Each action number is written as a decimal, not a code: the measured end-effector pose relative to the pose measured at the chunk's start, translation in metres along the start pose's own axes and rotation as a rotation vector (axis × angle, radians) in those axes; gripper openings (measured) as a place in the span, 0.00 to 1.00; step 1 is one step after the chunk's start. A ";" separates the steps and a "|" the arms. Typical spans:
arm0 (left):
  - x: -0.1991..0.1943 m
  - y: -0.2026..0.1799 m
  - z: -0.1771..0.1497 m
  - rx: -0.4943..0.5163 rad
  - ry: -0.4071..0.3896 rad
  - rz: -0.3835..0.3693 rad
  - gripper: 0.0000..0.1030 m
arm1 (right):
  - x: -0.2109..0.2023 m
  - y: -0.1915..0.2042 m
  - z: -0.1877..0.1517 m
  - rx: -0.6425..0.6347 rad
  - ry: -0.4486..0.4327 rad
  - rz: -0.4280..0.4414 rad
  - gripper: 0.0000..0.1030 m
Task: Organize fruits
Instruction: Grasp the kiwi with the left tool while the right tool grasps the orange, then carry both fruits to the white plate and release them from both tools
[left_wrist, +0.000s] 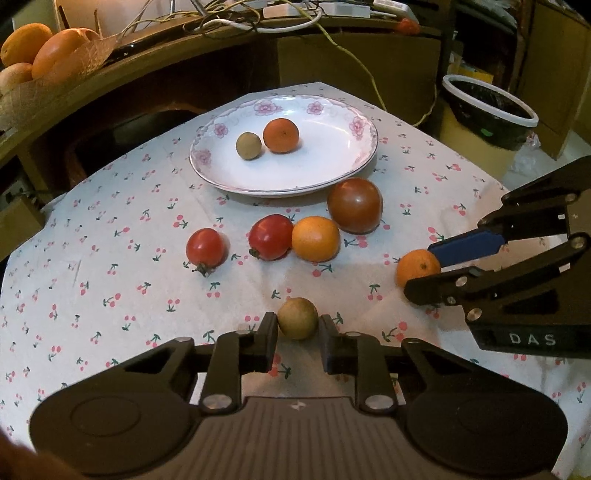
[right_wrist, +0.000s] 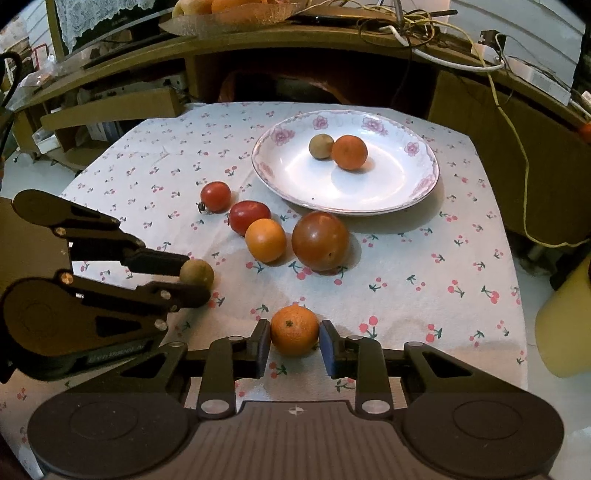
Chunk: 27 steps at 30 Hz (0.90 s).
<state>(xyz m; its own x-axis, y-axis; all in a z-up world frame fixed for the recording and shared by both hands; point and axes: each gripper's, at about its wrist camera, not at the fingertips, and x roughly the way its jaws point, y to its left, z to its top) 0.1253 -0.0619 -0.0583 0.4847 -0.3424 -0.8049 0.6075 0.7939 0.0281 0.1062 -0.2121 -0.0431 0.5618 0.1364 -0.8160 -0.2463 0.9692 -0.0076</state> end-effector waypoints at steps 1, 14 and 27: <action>0.000 0.000 0.000 0.001 -0.002 0.001 0.29 | 0.000 0.000 0.000 -0.002 0.000 0.003 0.27; 0.001 0.003 0.007 -0.029 -0.024 -0.001 0.28 | 0.000 -0.002 0.005 0.014 -0.009 -0.002 0.27; -0.005 0.011 0.051 -0.009 -0.116 0.045 0.28 | -0.011 -0.019 0.036 0.038 -0.112 -0.034 0.27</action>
<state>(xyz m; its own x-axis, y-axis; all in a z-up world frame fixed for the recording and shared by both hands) 0.1617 -0.0774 -0.0235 0.5810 -0.3620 -0.7289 0.5783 0.8138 0.0568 0.1331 -0.2248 -0.0127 0.6544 0.1231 -0.7460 -0.1969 0.9804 -0.0110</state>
